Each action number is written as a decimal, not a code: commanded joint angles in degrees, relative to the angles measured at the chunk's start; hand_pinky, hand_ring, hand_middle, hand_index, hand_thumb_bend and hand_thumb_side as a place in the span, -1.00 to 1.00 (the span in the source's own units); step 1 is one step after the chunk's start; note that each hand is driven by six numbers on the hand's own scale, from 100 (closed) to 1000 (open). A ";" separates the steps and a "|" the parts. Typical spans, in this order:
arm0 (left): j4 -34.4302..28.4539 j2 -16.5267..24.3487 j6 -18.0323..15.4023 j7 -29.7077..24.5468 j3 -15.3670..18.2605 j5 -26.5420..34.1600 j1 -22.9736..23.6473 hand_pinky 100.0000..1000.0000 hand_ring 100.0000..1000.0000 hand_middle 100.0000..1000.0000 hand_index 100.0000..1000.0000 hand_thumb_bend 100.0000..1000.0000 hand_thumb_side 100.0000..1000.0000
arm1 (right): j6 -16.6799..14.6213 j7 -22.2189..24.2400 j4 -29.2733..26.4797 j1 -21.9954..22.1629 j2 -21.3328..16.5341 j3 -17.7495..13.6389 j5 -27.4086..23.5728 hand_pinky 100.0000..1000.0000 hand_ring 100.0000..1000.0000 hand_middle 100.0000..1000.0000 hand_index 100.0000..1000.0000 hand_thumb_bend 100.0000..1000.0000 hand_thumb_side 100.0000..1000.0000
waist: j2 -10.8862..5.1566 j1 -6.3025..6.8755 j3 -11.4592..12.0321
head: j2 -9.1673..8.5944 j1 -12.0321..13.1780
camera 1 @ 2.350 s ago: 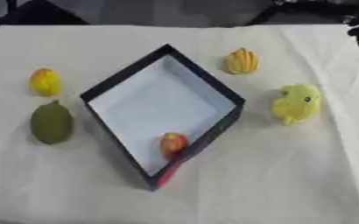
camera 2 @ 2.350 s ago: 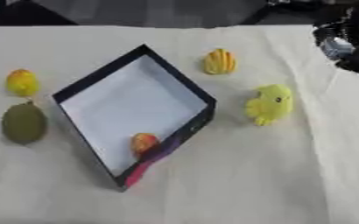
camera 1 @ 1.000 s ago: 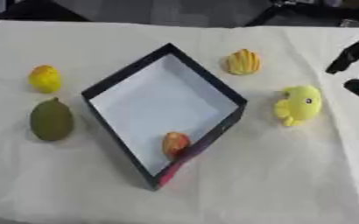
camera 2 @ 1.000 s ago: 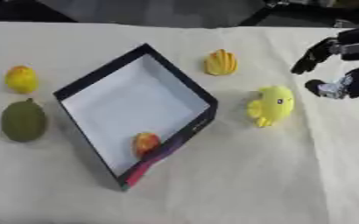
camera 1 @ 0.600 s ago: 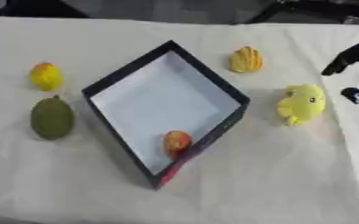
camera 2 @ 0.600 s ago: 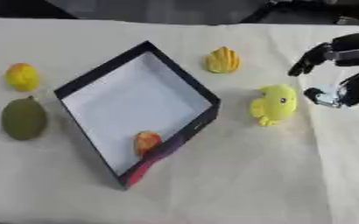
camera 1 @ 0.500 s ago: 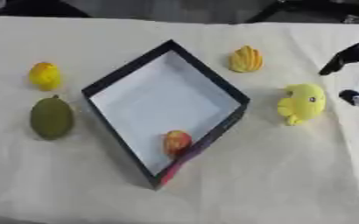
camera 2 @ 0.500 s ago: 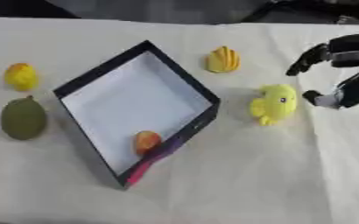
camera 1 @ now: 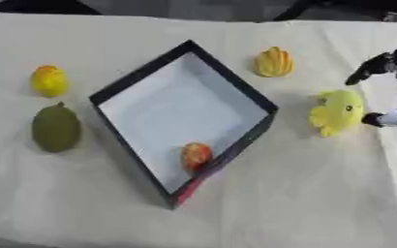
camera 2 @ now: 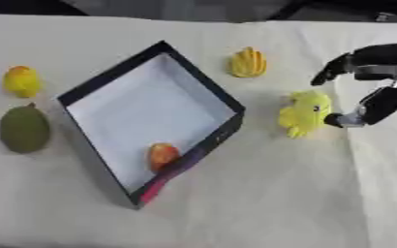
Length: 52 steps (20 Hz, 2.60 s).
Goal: Pick up objects on the table and place them in the box.
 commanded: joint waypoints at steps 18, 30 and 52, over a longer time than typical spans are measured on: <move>-0.84 -0.23 0.17 -0.32 -0.10 -0.49 -0.68 0.73 0.39 0.42 0.62 -0.92 0.86 | -3.63 1.77 12.68 -5.43 6.01 3.28 12.20 0.75 0.64 0.54 0.76 -0.20 0.10 | 1.40 0.04 0.77 | -0.12 -1.03; -0.80 -0.13 0.25 -0.25 -0.04 -0.17 -0.97 0.73 0.39 0.42 0.62 -0.91 0.86 | 3.62 -17.27 5.18 -3.96 5.22 2.16 2.31 0.60 0.20 -0.19 0.09 -1.00 -0.57 | 0.45 -0.52 -0.69 | -0.12 -0.69; -0.61 0.55 0.25 -0.59 -0.30 -0.14 -0.01 0.74 0.39 0.43 0.62 -0.91 0.85 | 8.50 -5.98 -13.16 -29.88 15.14 11.88 -1.71 0.55 0.17 -0.15 0.13 -1.00 -0.54 | -1.03 -0.68 -1.10 | -0.12 -0.83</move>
